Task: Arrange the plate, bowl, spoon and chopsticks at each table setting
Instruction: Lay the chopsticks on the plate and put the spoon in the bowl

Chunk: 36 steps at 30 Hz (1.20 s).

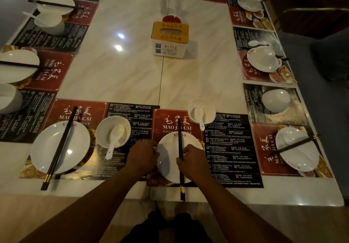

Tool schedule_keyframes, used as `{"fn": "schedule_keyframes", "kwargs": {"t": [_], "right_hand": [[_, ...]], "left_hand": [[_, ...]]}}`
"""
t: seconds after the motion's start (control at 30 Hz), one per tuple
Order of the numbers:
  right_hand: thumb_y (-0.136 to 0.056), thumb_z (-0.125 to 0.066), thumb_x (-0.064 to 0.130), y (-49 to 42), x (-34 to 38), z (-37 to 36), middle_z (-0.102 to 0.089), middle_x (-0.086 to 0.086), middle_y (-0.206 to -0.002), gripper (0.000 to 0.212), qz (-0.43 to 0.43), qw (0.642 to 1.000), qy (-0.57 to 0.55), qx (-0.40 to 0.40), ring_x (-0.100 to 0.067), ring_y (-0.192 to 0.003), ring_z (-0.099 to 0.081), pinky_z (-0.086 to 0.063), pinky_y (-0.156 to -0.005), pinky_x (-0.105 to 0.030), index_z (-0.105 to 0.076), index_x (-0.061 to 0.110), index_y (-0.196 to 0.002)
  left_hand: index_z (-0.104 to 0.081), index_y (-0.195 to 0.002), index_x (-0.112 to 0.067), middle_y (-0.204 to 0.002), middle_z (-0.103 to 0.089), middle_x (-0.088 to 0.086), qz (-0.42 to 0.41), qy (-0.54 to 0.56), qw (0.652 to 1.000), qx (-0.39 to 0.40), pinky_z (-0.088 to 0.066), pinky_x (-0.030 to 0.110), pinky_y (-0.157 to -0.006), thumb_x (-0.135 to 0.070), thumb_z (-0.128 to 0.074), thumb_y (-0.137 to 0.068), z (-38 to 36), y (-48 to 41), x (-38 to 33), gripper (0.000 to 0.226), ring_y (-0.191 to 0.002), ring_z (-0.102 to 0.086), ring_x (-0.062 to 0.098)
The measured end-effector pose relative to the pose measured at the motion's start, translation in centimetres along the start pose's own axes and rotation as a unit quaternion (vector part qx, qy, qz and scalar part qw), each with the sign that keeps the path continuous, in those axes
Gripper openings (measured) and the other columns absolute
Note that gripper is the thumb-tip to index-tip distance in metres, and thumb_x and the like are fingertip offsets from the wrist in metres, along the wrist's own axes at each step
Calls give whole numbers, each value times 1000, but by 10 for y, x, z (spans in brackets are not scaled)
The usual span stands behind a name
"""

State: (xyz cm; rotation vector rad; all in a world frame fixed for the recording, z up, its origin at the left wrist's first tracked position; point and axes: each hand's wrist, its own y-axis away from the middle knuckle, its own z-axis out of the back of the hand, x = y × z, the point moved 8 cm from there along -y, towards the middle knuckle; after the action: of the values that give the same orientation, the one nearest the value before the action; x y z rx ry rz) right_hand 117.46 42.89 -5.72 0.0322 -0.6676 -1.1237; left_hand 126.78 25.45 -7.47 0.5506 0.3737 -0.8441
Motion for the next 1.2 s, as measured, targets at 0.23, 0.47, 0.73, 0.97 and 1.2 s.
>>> {"fn": "schedule_keyframes", "kwargs": {"t": [0.23,0.47,0.73,0.97,1.2], "right_hand": [[-81,-74,34,1,-1,0,-71,-3,-96,31,-12,1000,-7,-5,-18,-91,-66,-55,-74,-28,-65,14,-104],[-83,-73,32,0,-2,2,-71,-3,-98,32,-9,1000,-12,-11,-19,-92,-66,-56,-77,-31,-65,12,-106],[-83,-74,32,0,-1,2,-71,-3,-100,32,-9,1000,-3,-11,-18,-94,-66,-57,-78,-32,-65,13,-107],[-83,-73,36,0,-4,0,-71,-2,-98,32,-17,1000,-5,-13,-17,-93,-66,-55,-76,-28,-65,14,-106],[-90,-66,37,6,-37,25,-65,1,-100,32,-42,994,-20,-99,-12,-93,-62,-53,-75,-26,-60,18,-114]], "left_hand": [[-71,-113,-20,-104,-74,-1,-12,0,1000,14,-52,23,-78,-26,-76,-84,-1,-3,-1,30,-90,-68,12],[-72,-111,-21,-101,-74,-2,-14,-1,1000,19,-50,21,-74,-26,-78,-83,1,-3,-2,29,-87,-68,12],[-72,-111,-20,-102,-74,-1,-15,5,1000,26,-55,24,-77,-24,-79,-83,3,-4,-3,29,-88,-69,12],[-72,-112,-20,-105,-74,-1,-14,12,999,29,-56,27,-82,-23,-78,-83,4,-3,-4,30,-92,-69,12],[-71,-112,-20,-106,-73,-2,-14,33,998,47,-55,28,-84,-22,-74,-86,2,-3,-4,27,-95,-67,12]]}}
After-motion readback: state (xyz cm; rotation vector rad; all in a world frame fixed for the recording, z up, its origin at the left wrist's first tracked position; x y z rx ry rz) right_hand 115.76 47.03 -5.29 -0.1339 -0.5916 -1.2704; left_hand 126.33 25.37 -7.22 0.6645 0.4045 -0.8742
